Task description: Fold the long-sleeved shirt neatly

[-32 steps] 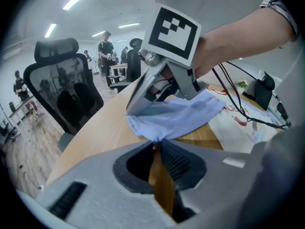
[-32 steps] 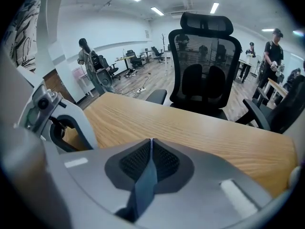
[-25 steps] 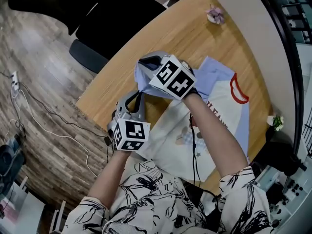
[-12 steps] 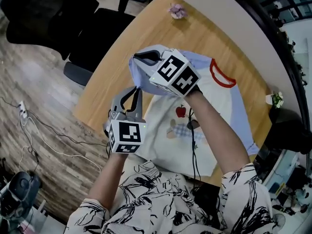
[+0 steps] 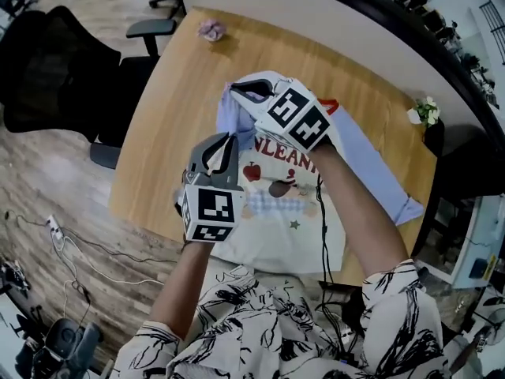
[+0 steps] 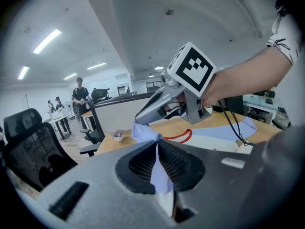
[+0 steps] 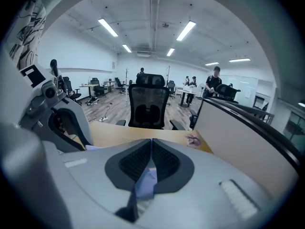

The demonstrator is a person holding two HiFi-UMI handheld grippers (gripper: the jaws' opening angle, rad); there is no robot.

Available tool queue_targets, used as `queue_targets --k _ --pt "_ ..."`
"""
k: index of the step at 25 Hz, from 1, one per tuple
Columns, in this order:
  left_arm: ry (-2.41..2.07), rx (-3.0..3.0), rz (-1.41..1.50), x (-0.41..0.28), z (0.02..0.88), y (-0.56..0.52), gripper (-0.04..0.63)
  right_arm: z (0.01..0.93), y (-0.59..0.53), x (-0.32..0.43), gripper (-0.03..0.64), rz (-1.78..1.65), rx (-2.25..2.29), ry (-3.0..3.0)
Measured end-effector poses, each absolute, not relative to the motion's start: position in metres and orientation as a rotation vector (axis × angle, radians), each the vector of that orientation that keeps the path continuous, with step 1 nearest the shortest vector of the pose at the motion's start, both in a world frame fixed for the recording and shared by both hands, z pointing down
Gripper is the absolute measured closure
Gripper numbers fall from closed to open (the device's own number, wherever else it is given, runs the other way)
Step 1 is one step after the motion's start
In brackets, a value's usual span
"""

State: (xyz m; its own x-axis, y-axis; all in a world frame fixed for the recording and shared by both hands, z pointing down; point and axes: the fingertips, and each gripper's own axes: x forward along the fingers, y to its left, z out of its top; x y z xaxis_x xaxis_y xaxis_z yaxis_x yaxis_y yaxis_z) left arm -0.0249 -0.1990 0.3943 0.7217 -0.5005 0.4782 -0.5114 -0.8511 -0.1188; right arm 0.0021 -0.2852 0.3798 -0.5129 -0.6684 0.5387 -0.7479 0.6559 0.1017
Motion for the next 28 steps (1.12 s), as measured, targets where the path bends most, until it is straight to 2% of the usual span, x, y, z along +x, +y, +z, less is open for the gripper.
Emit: queue_targets --k 8,15,28 --pt "-0.697 2.982 0.798 0.082 0.397 -0.139 0.572 0.378 -0.217 0.126 0.592 0.232 1.318 -2.237" --pt "-0.599 2.985 0.820 0.159 0.427 -0.089 0.572 0.413 -0.161 0.213 0.592 0.308 1.459 -2.161" --pt "-0.405 2.952 0.986 0.232 0.516 -0.032 0.566 0.507 -0.098 0.291 0.589 0.452 1.491 -2.097"
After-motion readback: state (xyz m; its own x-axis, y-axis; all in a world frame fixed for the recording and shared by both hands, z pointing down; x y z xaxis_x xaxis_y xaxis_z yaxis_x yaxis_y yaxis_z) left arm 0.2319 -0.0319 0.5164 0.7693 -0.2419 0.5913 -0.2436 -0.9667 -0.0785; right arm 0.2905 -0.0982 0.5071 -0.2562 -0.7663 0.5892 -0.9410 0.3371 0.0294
